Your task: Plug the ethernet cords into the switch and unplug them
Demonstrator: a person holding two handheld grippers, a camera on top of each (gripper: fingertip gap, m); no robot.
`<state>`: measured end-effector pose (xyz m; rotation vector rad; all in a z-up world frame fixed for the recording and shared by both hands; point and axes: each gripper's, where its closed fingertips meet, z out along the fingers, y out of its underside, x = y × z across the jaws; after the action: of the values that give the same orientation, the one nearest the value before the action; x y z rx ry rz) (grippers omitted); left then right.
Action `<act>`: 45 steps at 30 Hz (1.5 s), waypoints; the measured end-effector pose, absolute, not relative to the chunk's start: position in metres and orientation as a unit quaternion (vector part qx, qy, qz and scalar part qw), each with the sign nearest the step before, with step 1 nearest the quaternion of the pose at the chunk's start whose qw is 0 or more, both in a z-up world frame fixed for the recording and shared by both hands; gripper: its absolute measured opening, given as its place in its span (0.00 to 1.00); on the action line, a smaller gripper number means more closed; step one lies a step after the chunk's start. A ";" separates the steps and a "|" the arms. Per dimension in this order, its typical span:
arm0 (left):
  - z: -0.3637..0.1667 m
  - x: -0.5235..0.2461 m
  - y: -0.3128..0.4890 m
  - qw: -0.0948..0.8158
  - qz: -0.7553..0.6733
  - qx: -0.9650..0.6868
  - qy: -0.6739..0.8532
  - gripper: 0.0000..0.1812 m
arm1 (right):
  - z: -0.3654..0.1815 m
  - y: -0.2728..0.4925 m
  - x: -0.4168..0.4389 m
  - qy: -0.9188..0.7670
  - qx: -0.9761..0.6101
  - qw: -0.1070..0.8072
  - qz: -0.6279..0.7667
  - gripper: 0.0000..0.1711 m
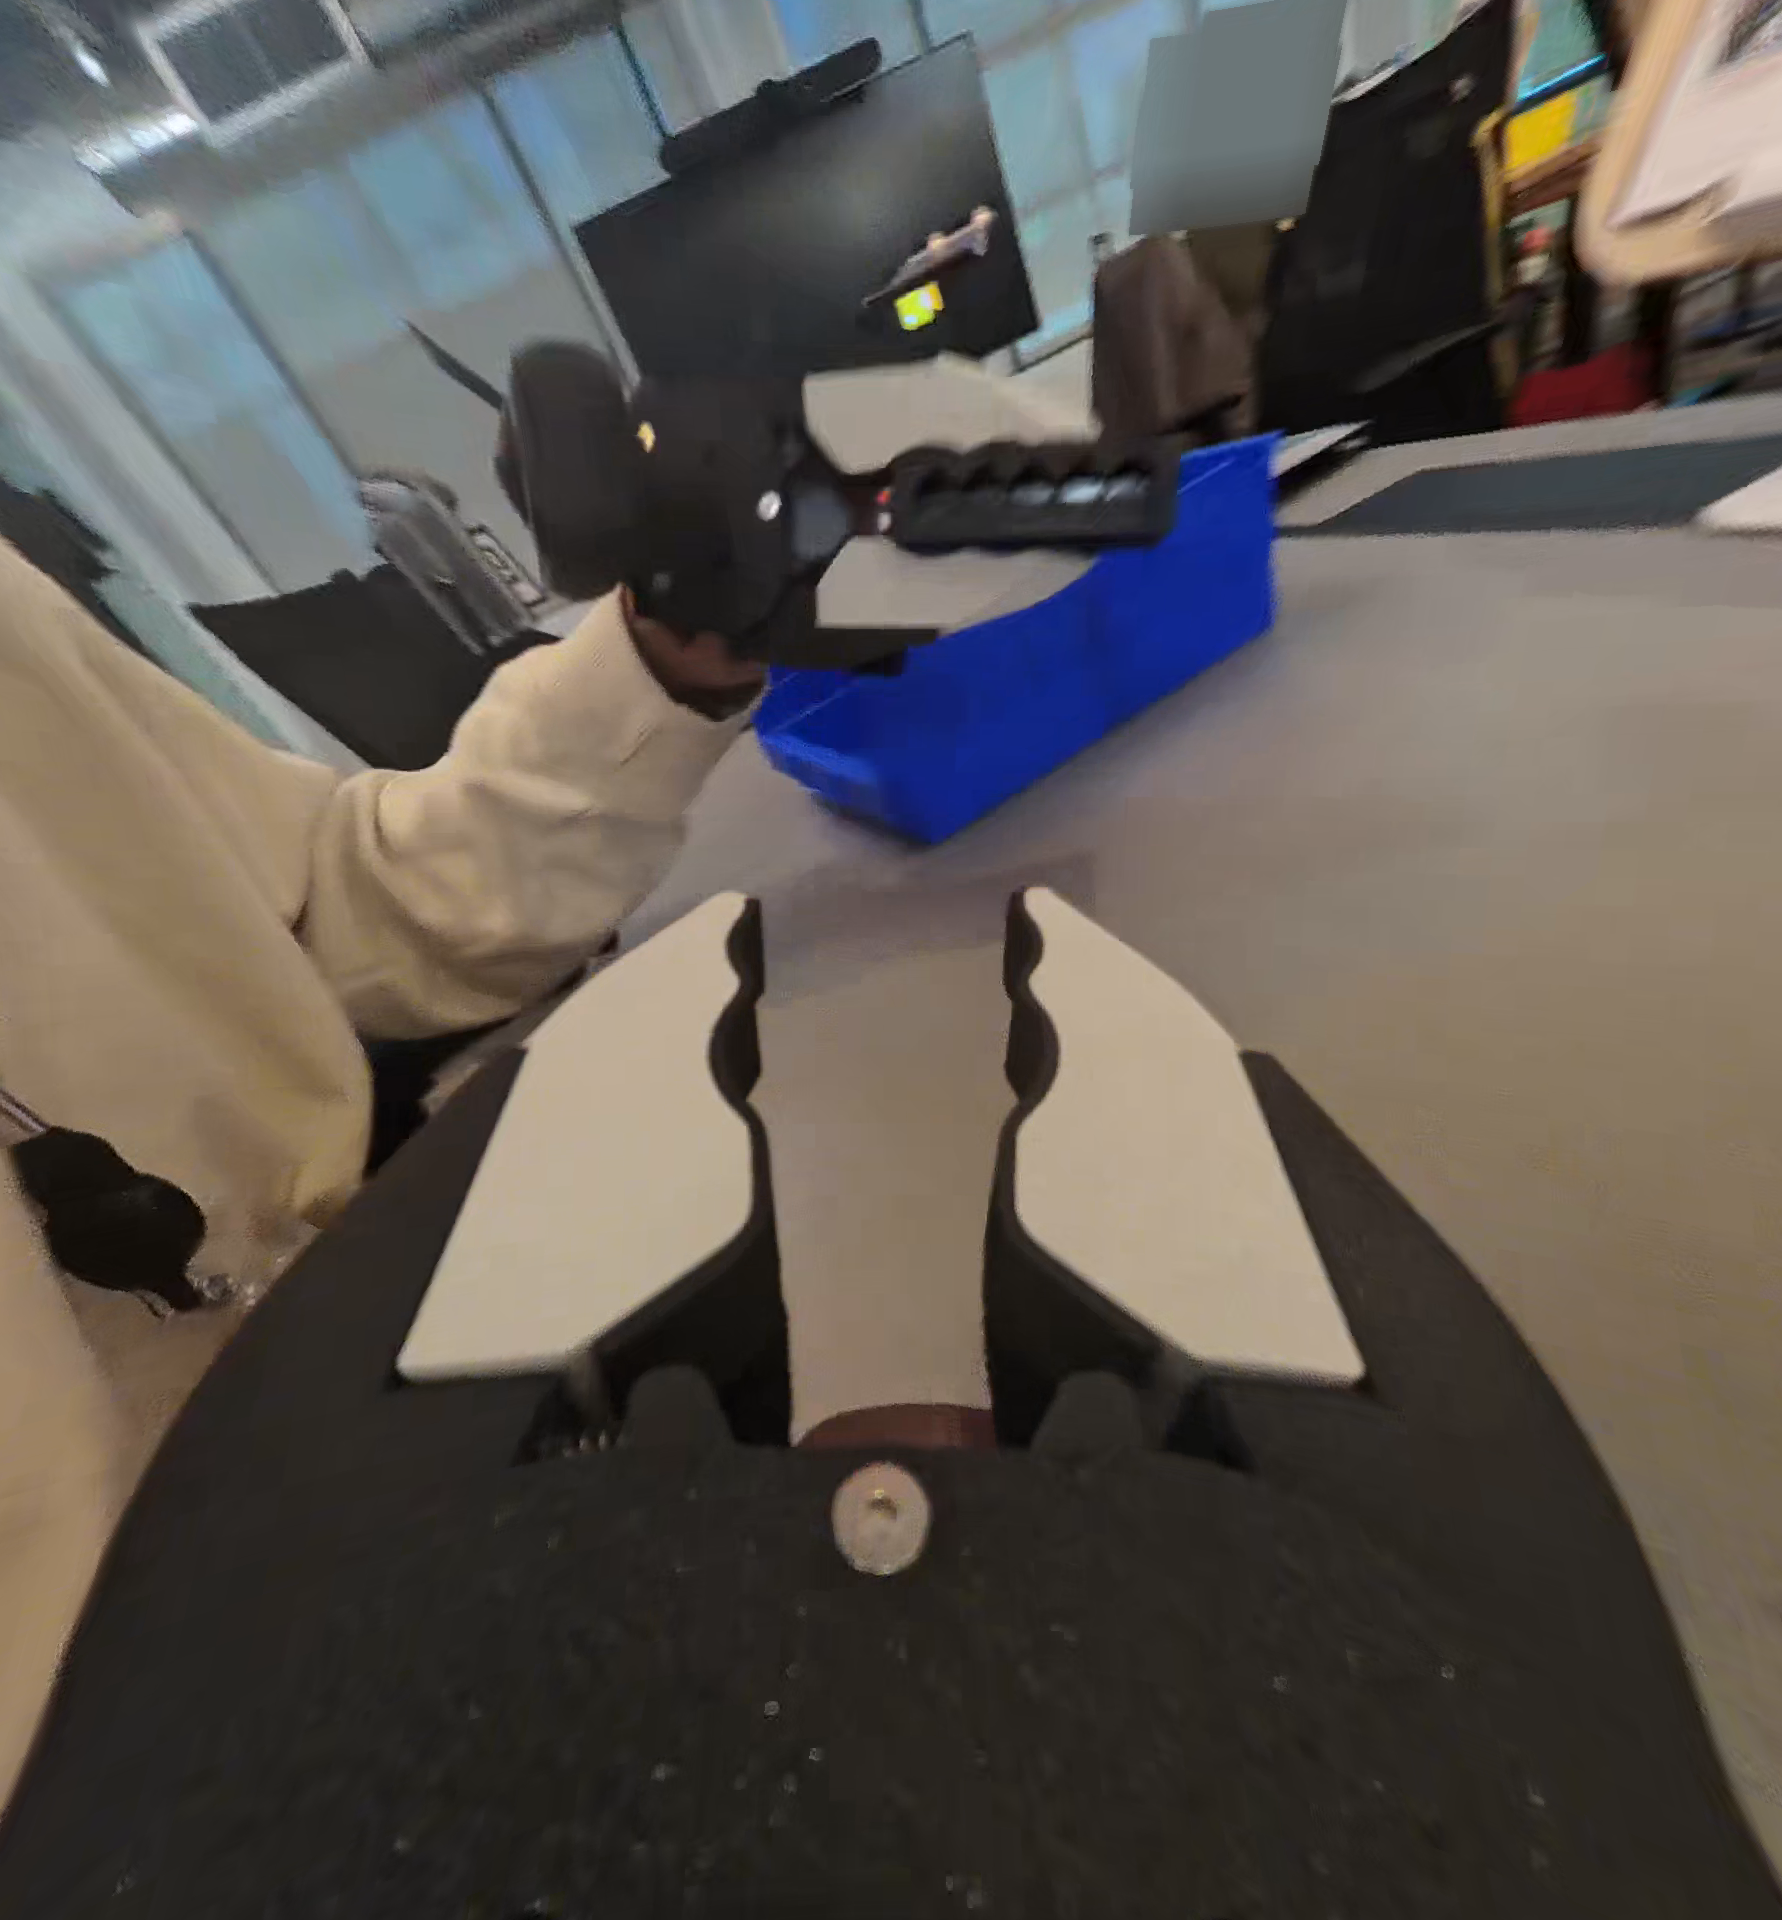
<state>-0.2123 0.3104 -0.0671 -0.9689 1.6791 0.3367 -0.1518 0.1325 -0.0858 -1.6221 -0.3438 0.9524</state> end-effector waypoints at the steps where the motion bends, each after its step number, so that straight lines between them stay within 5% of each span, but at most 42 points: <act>1: -0.067 -0.212 0.309 0.553 0.133 -0.412 0.711 0.16 | -0.091 0.137 -0.162 -0.141 -0.696 0.573 0.410 0.26; 7: -0.058 -0.192 0.251 0.486 -0.224 -0.478 0.696 0.16 | -0.066 0.175 -0.148 -0.278 -0.679 0.651 0.193 0.27; 12: -0.027 -0.192 0.200 0.379 -0.495 -0.451 0.639 0.16 | -0.040 0.189 -0.172 -0.385 -0.647 0.616 0.230 0.30; 17: -0.032 -0.187 0.185 0.348 -0.532 -0.439 0.635 0.16 | -0.052 0.193 -0.207 -0.438 -0.647 0.559 0.278 0.31; 21: -0.038 -0.181 0.182 0.358 -0.532 -0.439 0.629 0.17 | -0.063 0.204 -0.216 -0.440 -0.648 0.556 0.278 0.19; 25: -0.041 -0.189 0.191 0.368 -0.509 -0.454 0.632 0.23 | -0.070 0.205 -0.207 -0.415 -0.658 0.554 0.296 0.18; 30: -0.055 -0.225 0.213 0.384 -0.487 -0.528 0.580 0.26 | -0.057 0.202 -0.142 -0.360 -0.712 0.552 0.242 0.18; 35: -0.093 -0.259 0.196 0.374 -0.535 -0.584 0.482 0.20 | -0.014 0.200 -0.002 -0.321 -0.783 0.532 0.043 0.18; 39: -0.096 -0.255 0.181 0.353 -0.547 -0.578 0.492 0.20 | -0.031 0.216 0.143 -0.321 -0.853 0.381 -0.156 0.18; 45: -0.107 -0.245 0.172 0.313 -0.552 -0.579 0.512 0.20 | -0.138 0.228 0.246 -0.394 -0.905 -0.006 -0.161 0.18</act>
<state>-0.2451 0.1720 -0.1073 -1.5265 1.3497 -1.4569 0.2463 0.2282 -0.1376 -2.8539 -1.2434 -0.5065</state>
